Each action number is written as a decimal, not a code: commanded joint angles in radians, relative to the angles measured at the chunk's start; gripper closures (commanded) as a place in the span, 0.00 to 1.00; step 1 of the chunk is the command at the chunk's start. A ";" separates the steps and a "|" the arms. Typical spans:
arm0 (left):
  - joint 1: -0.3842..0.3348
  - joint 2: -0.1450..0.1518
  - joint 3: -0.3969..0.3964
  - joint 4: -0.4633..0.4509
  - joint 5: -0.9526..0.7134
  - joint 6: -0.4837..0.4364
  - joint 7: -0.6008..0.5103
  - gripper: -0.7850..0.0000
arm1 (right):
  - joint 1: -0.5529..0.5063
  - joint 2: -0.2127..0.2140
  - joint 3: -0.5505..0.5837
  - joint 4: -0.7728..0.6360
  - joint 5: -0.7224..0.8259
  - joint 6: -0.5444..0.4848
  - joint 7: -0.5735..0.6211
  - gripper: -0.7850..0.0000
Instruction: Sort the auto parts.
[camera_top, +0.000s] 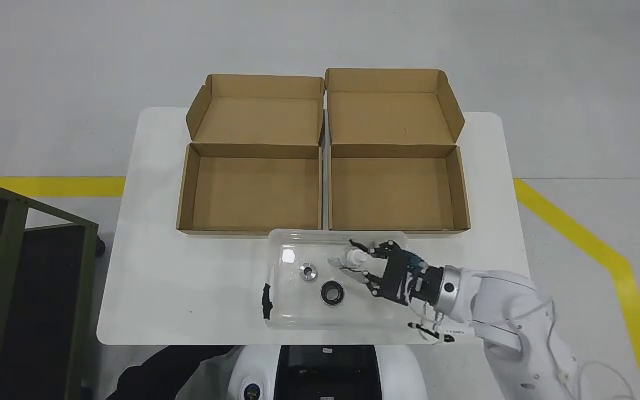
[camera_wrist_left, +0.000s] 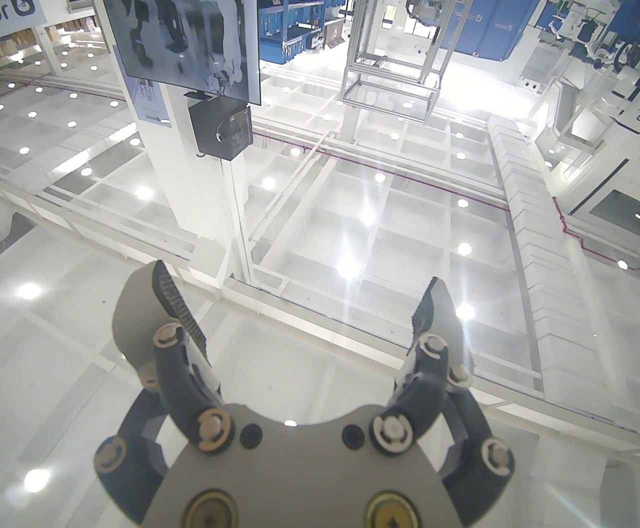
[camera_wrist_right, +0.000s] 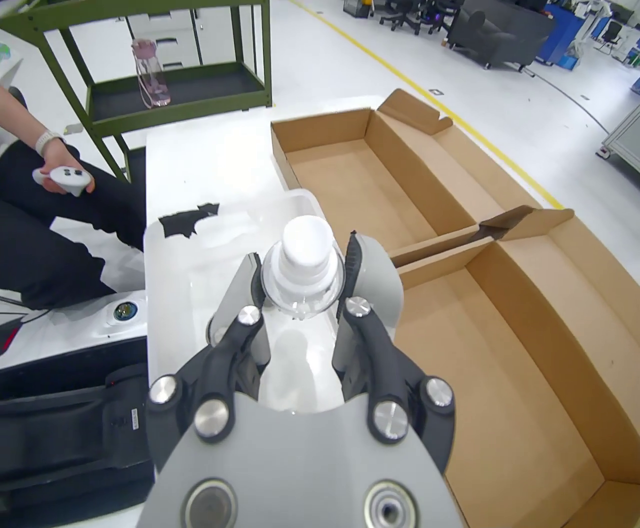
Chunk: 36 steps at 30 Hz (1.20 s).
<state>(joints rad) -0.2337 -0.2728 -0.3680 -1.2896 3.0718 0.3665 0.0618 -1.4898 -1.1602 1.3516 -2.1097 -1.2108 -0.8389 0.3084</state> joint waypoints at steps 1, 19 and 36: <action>0.000 0.000 0.000 0.000 0.000 0.000 0.000 0.00 | 0.002 -0.001 -0.007 -0.005 0.028 0.018 -0.023 1.00; 0.000 0.000 0.000 0.000 0.000 0.000 0.000 0.00 | 0.065 -0.016 -0.052 0.054 0.233 0.119 -0.299 1.00; 0.000 0.000 0.000 0.000 0.000 0.000 0.000 0.00 | 0.141 -0.022 0.012 -0.002 0.329 0.229 -0.402 1.00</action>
<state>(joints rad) -0.2337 -0.2728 -0.3680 -1.2896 3.0718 0.3665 0.0618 -1.3507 -1.1821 1.3598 -2.1087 -0.8860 -0.6159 -0.0873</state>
